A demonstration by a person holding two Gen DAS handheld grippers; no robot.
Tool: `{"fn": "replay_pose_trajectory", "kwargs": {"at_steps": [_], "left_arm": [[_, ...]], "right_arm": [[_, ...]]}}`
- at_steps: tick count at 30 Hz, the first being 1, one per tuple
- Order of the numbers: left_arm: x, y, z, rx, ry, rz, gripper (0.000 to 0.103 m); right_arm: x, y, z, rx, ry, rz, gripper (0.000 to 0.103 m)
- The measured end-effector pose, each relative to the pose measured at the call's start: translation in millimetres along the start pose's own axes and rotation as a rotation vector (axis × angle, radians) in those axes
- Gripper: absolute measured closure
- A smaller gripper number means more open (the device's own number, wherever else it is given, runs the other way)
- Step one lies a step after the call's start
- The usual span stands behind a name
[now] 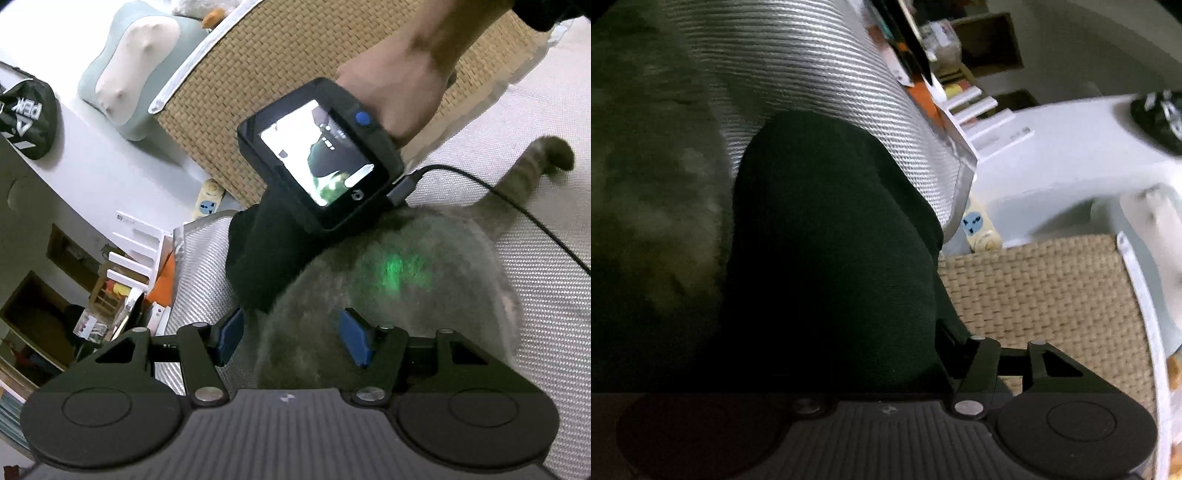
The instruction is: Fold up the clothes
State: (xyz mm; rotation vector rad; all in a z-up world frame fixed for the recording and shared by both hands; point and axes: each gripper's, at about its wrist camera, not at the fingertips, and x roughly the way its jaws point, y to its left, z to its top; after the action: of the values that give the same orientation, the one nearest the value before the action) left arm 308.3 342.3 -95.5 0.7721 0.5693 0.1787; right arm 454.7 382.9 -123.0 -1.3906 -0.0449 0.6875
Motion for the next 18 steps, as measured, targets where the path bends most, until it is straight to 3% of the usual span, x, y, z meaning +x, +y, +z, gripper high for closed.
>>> {"fn": "replay_pose_trajectory", "kwargs": {"at_steps": [3, 15, 18], "left_arm": [[-0.4, -0.4, 0.9, -0.002, -0.002, -0.002, 0.04], [-6.5, -7.3, 2.3, 0.003, -0.011, -0.013, 0.038], [-7.8, -9.1, 2.9, 0.003, -0.013, -0.016, 0.036]], "right_arm": [[-13.7, 5.2, -5.8, -0.057, -0.022, -0.008, 0.043], [-71.8, 18.1, -50.7, -0.073, -0.165, -0.06, 0.039], [-74.9, 20.9, -58.5, -0.078, -0.162, -0.081, 0.047]]}}
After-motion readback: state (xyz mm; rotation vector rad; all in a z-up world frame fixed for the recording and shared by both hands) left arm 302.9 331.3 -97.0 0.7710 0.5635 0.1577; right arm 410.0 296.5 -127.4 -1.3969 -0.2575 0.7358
